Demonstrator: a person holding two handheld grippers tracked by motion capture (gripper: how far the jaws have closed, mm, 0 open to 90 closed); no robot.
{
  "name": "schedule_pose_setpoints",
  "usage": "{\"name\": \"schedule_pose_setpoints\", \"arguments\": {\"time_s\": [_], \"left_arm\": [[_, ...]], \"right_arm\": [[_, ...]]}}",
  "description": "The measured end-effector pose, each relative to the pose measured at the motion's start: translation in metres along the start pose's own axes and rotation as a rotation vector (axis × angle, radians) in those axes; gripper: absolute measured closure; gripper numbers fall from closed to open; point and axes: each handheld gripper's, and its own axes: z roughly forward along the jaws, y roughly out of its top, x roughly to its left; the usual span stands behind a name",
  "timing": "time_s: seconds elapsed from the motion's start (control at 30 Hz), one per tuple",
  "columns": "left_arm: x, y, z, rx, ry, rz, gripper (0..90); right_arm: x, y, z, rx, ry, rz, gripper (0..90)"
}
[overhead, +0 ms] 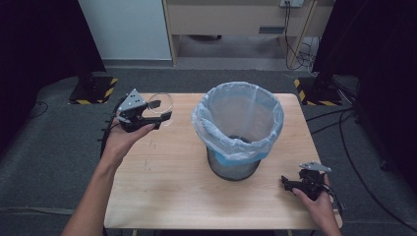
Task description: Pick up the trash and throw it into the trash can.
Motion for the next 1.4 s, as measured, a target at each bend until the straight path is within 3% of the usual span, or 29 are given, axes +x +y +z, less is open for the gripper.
{"name": "schedule_pose_setpoints", "arguments": {"time_s": [0.77,1.4], "left_arm": [[-0.024,0.059,-0.011,-0.053,-0.048,0.085,38.1],[-0.034,0.089,-0.003,-0.06,-0.076,0.128,38.1]], "right_arm": [[0.0,0.0,0.0,0.0,0.001,-0.001,0.3],[-0.001,0.0,0.0,0.0,0.003,-0.006,0.3]]}}
